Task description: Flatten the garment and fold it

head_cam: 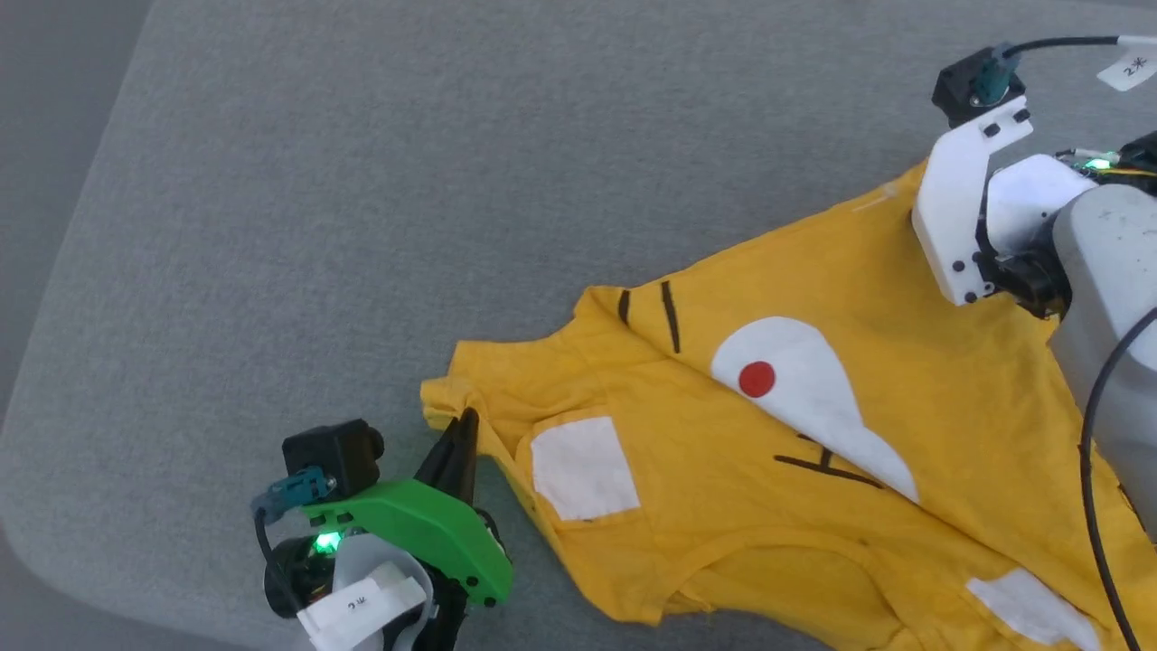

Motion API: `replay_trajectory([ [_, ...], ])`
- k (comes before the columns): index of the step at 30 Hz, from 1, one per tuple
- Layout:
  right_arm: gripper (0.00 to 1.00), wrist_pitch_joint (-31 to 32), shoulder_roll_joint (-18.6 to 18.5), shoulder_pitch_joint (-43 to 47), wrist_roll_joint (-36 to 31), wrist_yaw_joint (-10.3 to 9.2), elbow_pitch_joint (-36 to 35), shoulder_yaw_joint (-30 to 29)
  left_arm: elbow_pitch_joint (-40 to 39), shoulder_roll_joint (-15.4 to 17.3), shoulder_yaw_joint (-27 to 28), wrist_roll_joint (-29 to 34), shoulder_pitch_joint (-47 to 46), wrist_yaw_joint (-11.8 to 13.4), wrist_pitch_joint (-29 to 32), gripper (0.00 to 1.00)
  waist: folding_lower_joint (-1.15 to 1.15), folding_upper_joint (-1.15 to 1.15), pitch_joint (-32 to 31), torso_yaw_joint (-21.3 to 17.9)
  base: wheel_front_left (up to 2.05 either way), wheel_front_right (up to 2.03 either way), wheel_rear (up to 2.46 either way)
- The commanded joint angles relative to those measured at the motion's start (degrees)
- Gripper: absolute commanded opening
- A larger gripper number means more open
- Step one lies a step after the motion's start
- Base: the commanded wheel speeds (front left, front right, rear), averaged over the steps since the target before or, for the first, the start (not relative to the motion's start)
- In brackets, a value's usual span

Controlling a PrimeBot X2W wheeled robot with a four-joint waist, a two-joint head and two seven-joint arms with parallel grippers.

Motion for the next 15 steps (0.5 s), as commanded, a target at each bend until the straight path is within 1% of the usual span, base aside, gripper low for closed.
replay_trajectory([
  [1,1.0,0.6,0.0,0.0,0.4,-0.06,0.9,1.1,0.4,-0.2,0.2,0.0,-1.1,-0.3,-0.3,0.0,0.0,0.0,2.2,2.3,0.0,0.0,0.0],
  [3,1.0,1.9,0.0,0.4,1.4,-0.06,2.0,2.2,0.8,0.0,0.5,-0.1,-0.9,-0.2,-0.6,0.0,0.0,0.0,1.6,1.8,0.0,0.0,0.0],
  [4,0.0,2.0,0.4,0.4,3.1,-0.06,2.2,2.5,1.1,0.3,0.9,-0.2,-0.8,-0.1,-0.7,0.0,0.0,0.0,0.5,1.0,0.0,0.0,0.0],
  [6,0.0,0.8,0.3,0.2,4.7,-0.06,2.0,2.1,1.4,0.7,1.2,-0.4,-0.7,-0.2,-0.6,0.0,0.0,0.0,-1.1,0.1,0.0,0.0,0.0],
  [10,0.0,-4.6,0.1,0.6,9.4,-0.06,0.1,-1.3,1.8,1.7,2.0,-0.8,-0.1,-0.1,-0.3,0.0,0.0,0.0,-5.6,-2.5,0.0,0.0,0.0],
  [13,0.0,-9.2,-0.5,2.4,14.1,-0.06,-3.6,-4.9,1.7,2.4,3.4,-1.5,1.3,0.3,-0.3,0.0,0.0,0.0,-9.3,-5.7,0.0,0.0,0.0],
  [15,0.0,-10.5,-1.2,4.8,17.5,-0.06,-6.9,-6.9,1.6,2.9,4.2,-2.0,2.6,0.7,-0.4,0.0,0.0,0.0,-11.5,-7.8,0.0,0.0,0.0],
])
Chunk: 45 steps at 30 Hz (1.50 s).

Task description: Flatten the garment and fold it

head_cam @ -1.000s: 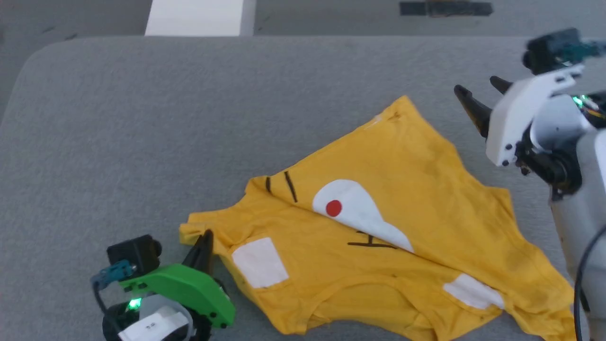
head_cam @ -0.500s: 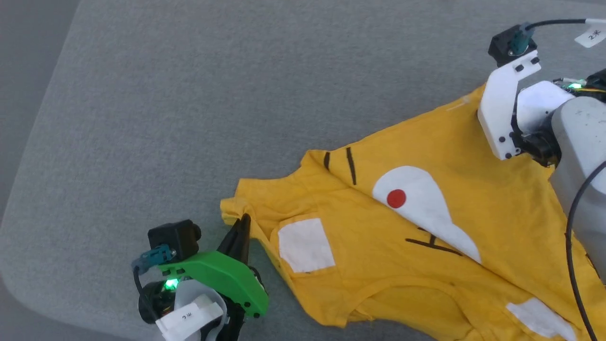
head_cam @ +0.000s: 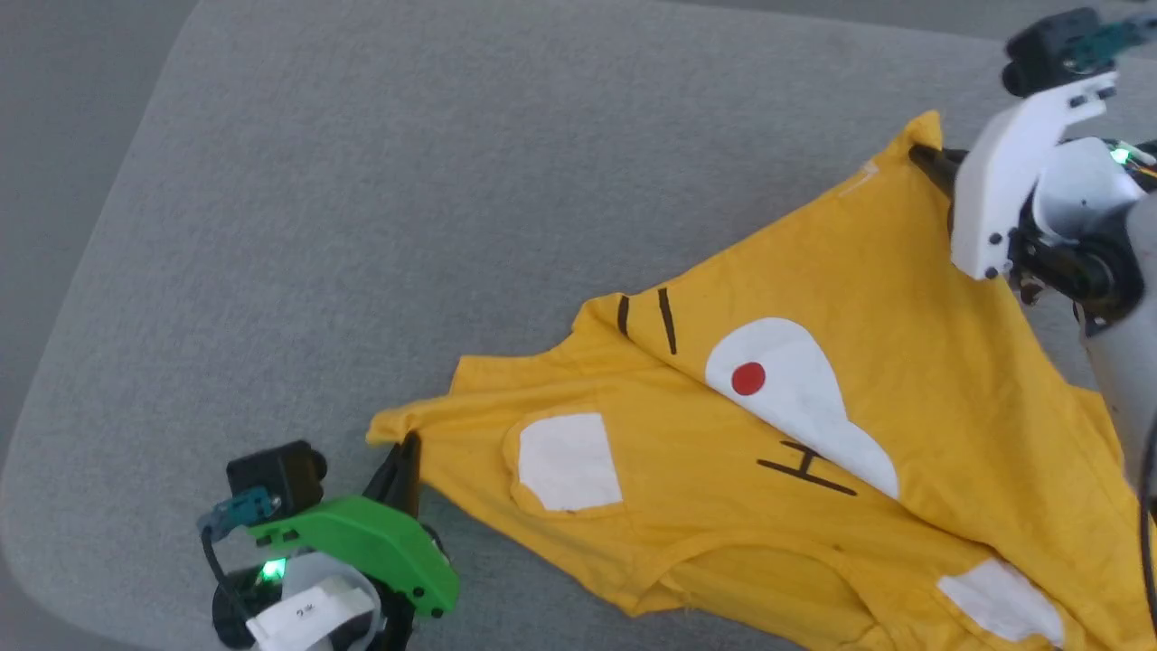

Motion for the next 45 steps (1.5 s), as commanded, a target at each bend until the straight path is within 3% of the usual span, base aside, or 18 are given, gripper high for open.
replay_trajectory([
  [1,0.0,-0.6,-0.8,3.0,2.0,-0.08,-2.2,-1.0,0.0,0.6,0.6,-0.7,1.3,0.4,-0.1,0.0,0.0,0.0,-8.5,-8.4,0.0,0.0,0.0],
  [9,0.0,2.9,-3.5,26.9,9.3,-0.08,-20.3,-9.5,-0.7,1.2,3.4,-2.8,6.7,1.8,-1.0,0.0,0.0,0.0,-13.7,-15.2,0.0,0.0,0.0],
  [15,0.0,6.9,1.9,46.0,11.0,-0.08,-29.4,-17.3,-0.7,1.1,3.6,-3.6,7.9,1.5,-1.3,0.0,0.0,0.0,-14.1,-16.2,0.0,0.0,0.0],
  [23,0.0,10.6,7.7,53.4,9.4,-0.08,-34.1,-21.0,0.3,0.3,3.5,-5.6,6.9,-0.6,-2.0,0.0,0.0,0.0,-14.1,-15.2,0.0,0.0,0.0],
  [28,0.0,12.2,6.2,47.0,9.4,-0.08,-36.0,-20.5,1.6,0.7,4.2,-7.9,-0.4,-4.0,-1.0,0.0,0.0,0.0,-12.8,-14.0,0.0,0.0,0.0],
  [35,0.0,17.6,3.5,24.7,9.4,-0.08,-30.5,-19.3,10.3,3.9,4.1,-8.0,-23.1,-8.9,4.4,0.0,0.0,0.0,-7.6,-13.2,0.0,0.0,0.0],
  [39,0.0,18.5,1.8,9.9,5.5,-0.08,-25.3,-16.6,17.9,6.4,2.7,-3.7,-38.9,-9.9,6.6,0.0,0.0,0.0,-3.6,-14.0,0.0,0.0,0.0],
  [45,0.0,14.6,3.4,-10.8,-2.6,-0.08,-14.1,-14.6,27.7,9.8,2.3,2.6,-60.8,-9.6,7.2,0.0,0.0,0.0,1.3,-17.0,0.0,0.0,0.0],
])
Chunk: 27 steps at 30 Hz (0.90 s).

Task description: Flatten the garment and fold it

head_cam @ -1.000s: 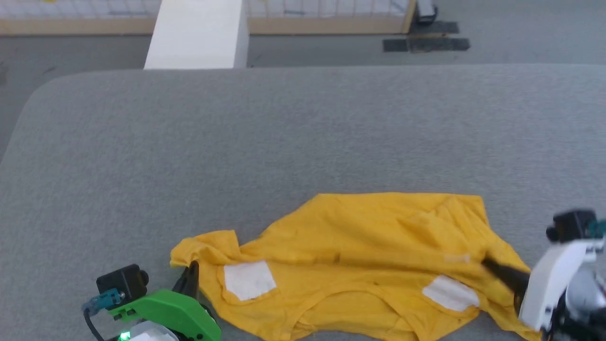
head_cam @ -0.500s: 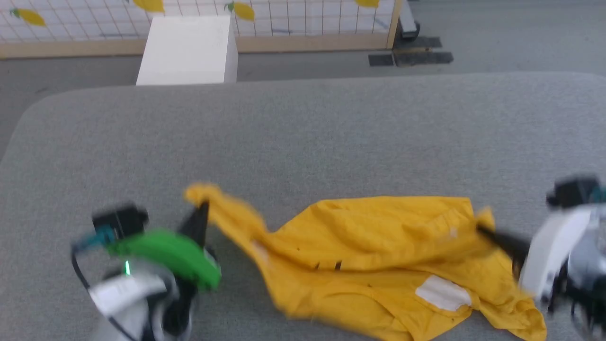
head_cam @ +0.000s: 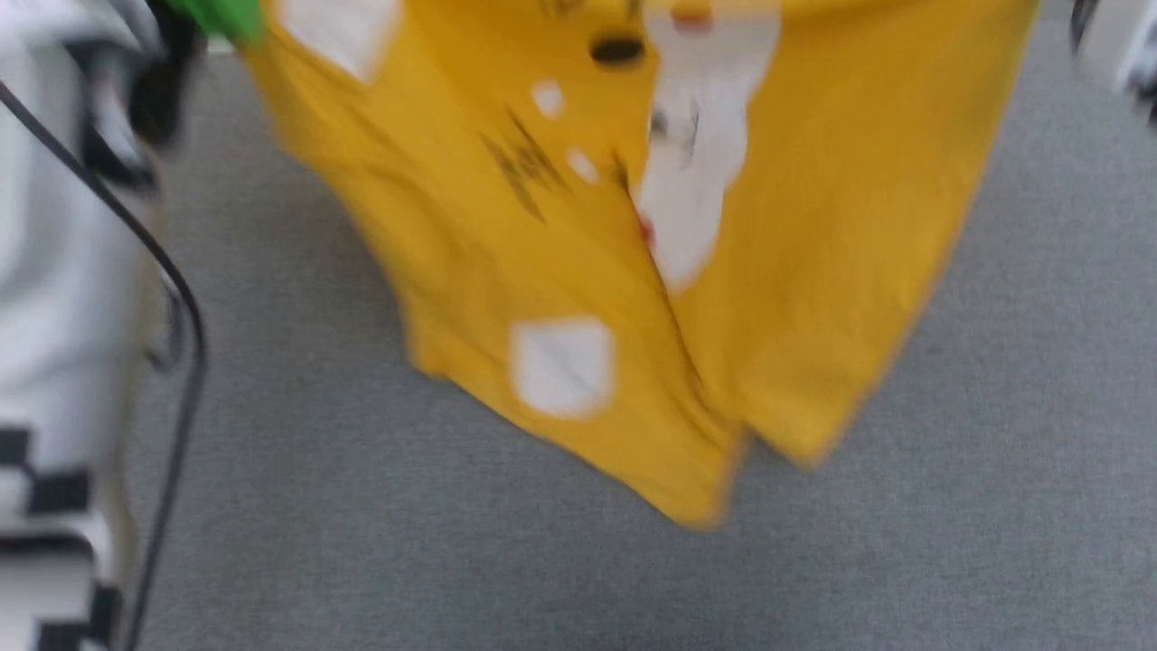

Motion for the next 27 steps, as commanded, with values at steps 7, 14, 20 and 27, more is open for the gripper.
replay_trajectory([
  [7,0.0,-10.3,4.7,-19.6,-9.3,-0.08,11.8,-4.0,4.7,2.7,-1.6,8.0,-19.8,0.1,-5.3,0.0,0.0,0.0,8.0,-4.3,0.0,0.0,0.0],
  [14,0.0,-20.1,6.4,-29.7,-14.2,-0.08,17.3,-8.4,8.2,3.9,-2.1,13.9,-31.7,1.1,-16.1,0.0,0.0,0.0,11.8,-4.8,0.0,0.0,0.0],
  [20,0.0,-25.3,7.4,-33.1,-11.7,-0.08,19.8,-11.3,11.0,2.8,-0.8,14.7,-35.8,2.4,-26.7,0.0,0.0,0.0,14.5,-4.2,0.0,0.0,0.0],
  [27,0.0,-26.7,4.3,-26.1,-4.8,-0.08,18.5,-4.8,16.3,0.2,-0.4,11.3,-29.6,0.9,-29.7,0.0,0.0,0.0,13.9,-1.6,0.0,0.0,0.0],
])
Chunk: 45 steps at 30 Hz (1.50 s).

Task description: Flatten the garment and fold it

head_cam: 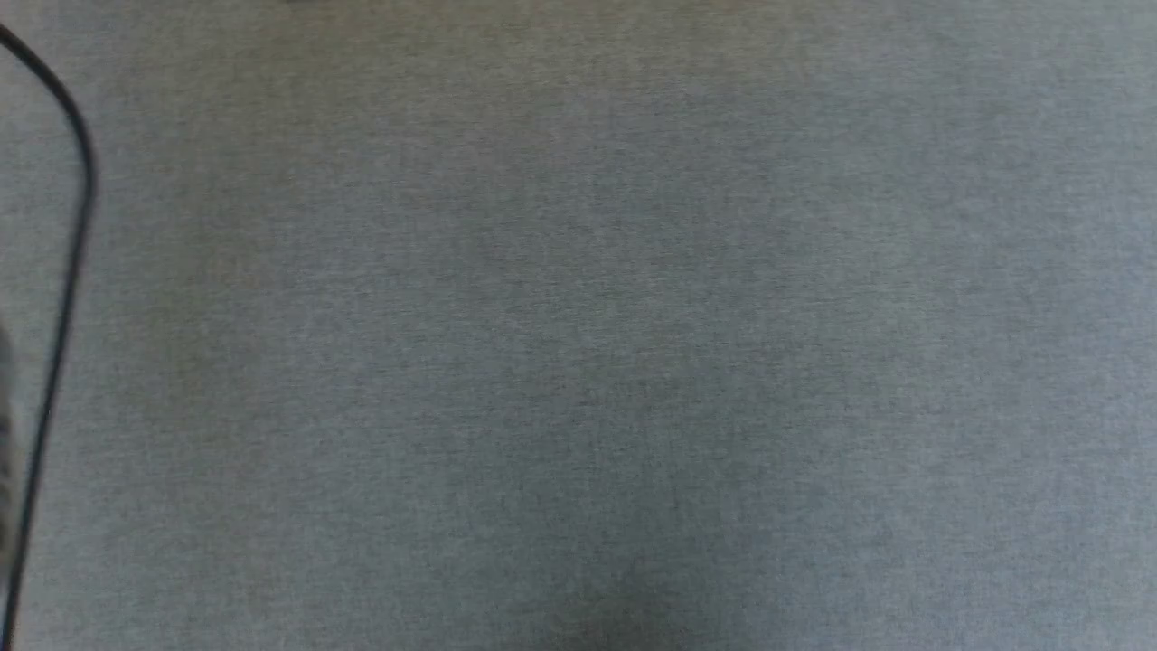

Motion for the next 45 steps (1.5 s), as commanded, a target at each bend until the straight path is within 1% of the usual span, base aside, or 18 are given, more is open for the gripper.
replay_trajectory([
  [1,0.0,-0.9,-1.1,3.9,2.0,-0.08,-0.9,1.5,0.8,-0.3,-0.4,-0.7,3.1,-0.8,-0.7,0.0,-0.02,0.0,-1.8,1.8,0.0,0.0,0.0],
  [5,0.0,-3.5,-5.5,15.2,6.8,-0.08,-3.8,6.6,2.2,-2.1,0.8,-4.1,11.4,-2.0,-2.4,0.0,-0.02,0.0,-6.3,3.3,0.0,0.0,0.0],
  [9,0.0,-7.0,-6.4,27.9,13.4,-0.08,-6.1,7.5,1.4,-4.1,2.2,-7.7,22.9,-3.5,-3.7,0.0,-0.02,0.0,-12.9,4.4,0.0,0.0,0.0],
  [12,0.0,-10.0,-6.7,38.6,16.4,-0.08,-8.4,8.4,-2.3,-5.9,4.4,-10.4,34.3,-3.9,-4.4,0.0,-0.02,0.0,-18.6,5.0,0.0,0.0,0.0],
  [14,0.0,-11.4,-6.5,46.2,17.9,-0.08,-10.0,8.8,-5.5,-6.8,4.5,-10.6,42.7,-4.3,-4.6,0.0,-0.02,0.0,-21.7,5.3,0.0,0.0,0.0],
  [17,0.0,-12.8,-5.2,57.5,19.8,-0.08,-12.0,8.7,-11.7,-8.6,5.8,-11.2,56.7,-3.7,-4.7,0.0,-0.02,0.0,-25.6,5.0,0.0,0.0,0.0],
  [20,0.0,-12.8,-4.3,66.2,20.4,-0.08,-13.0,8.0,-16.4,-9.9,6.3,-11.8,69.1,-3.1,-4.7,0.0,-0.02,0.0,-27.8,4.7,0.0,0.0,0.0],
  [24,0.0,-12.3,-3.4,75.8,20.3,-0.08,-14.1,5.6,-22.0,-11.1,8.4,-13.9,83.6,-0.8,-4.5,0.0,-0.02,0.0,-30.5,4.0,0.0,0.0,0.0],
  [25,0.0,-11.8,-3.2,78.2,20.0,-0.08,-14.5,5.0,-23.3,-11.0,8.7,-14.4,87.3,-0.1,-3.8,0.0,-0.02,0.0,-31.1,3.9,0.0,0.0,0.0],
  [28,0.0,-9.7,-3.0,83.6,18.5,-0.08,-15.9,3.3,-26.8,-10.5,8.9,-16.3,96.3,0.7,-0.3,0.0,-0.02,0.0,-32.8,3.3,0.0,0.0,0.0],
  [31,0.0,-7.3,-2.5,88.1,16.8,-0.08,-18.2,1.6,-30.3,-10.0,9.3,-18.0,104.7,2.4,3.2,0.0,-0.02,0.0,-33.9,2.7,0.0,0.0,0.0],
  [34,0.0,-4.5,-1.5,92.1,16.6,-0.08,-20.6,-0.2,-33.1,-9.3,8.9,-18.3,110.4,3.4,5.5,0.0,-0.02,0.0,-34.4,2.6,0.0,0.0,0.0],
  [39,0.0,0.7,-0.5,97.9,15.4,-0.08,-25.1,-2.0,-37.2,-9.5,8.6,-19.7,116.9,5.2,8.7,0.0,-0.02,0.0,-35.2,2.4,0.0,0.0,0.0],
  [42,0.0,2.6,0.1,99.3,14.5,-0.08,-28.1,-3.1,-39.8,-9.1,9.0,-19.5,117.9,5.8,8.7,0.0,-0.02,0.0,-35.1,2.5,0.0,0.0,0.0],
  [45,0.0,3.1,0.9,98.5,13.1,-0.08,-30.7,-4.2,-42.3,-8.3,9.1,-18.7,115.7,5.8,8.6,0.0,-0.02,0.0,-34.8,2.6,0.0,0.0,0.0],
])
